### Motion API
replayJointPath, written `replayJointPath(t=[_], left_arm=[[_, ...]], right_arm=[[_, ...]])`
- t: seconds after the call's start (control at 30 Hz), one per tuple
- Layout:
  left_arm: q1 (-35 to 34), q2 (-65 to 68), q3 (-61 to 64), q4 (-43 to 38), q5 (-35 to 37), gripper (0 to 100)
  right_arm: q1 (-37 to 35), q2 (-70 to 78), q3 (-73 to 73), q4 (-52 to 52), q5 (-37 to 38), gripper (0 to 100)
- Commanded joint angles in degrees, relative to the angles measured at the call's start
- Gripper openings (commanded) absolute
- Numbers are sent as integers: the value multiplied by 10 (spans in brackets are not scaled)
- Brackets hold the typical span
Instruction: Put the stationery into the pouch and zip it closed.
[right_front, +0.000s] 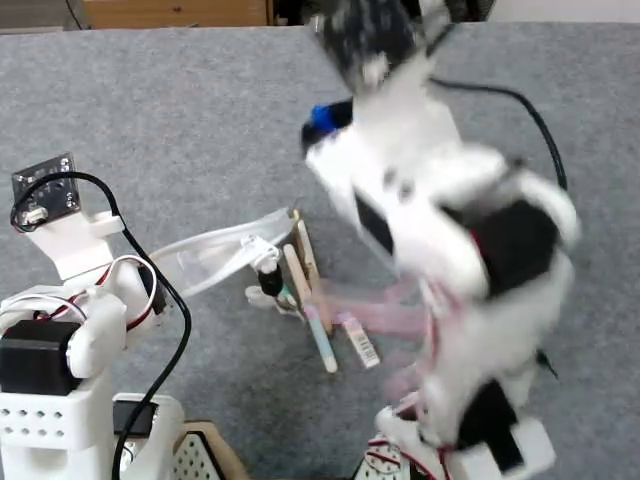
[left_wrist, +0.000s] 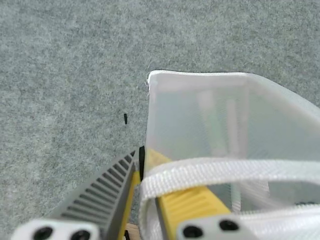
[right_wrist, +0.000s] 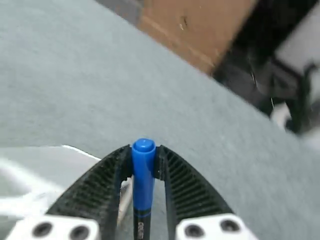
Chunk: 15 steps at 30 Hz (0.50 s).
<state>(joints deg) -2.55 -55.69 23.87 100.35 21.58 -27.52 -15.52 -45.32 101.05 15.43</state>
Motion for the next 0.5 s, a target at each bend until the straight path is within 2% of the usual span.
replayJointPath(t=[0.0, 0.2, 0.47], left_arm=[[0, 12, 7, 4, 8, 28], [0, 12, 7, 4, 8, 28], [0, 12, 7, 4, 8, 28]], right_arm=[[-88, -80, 35, -4, 2, 12], [-184, -115, 107, -78, 3, 12], [-199, -122, 185, -237, -14, 12]])
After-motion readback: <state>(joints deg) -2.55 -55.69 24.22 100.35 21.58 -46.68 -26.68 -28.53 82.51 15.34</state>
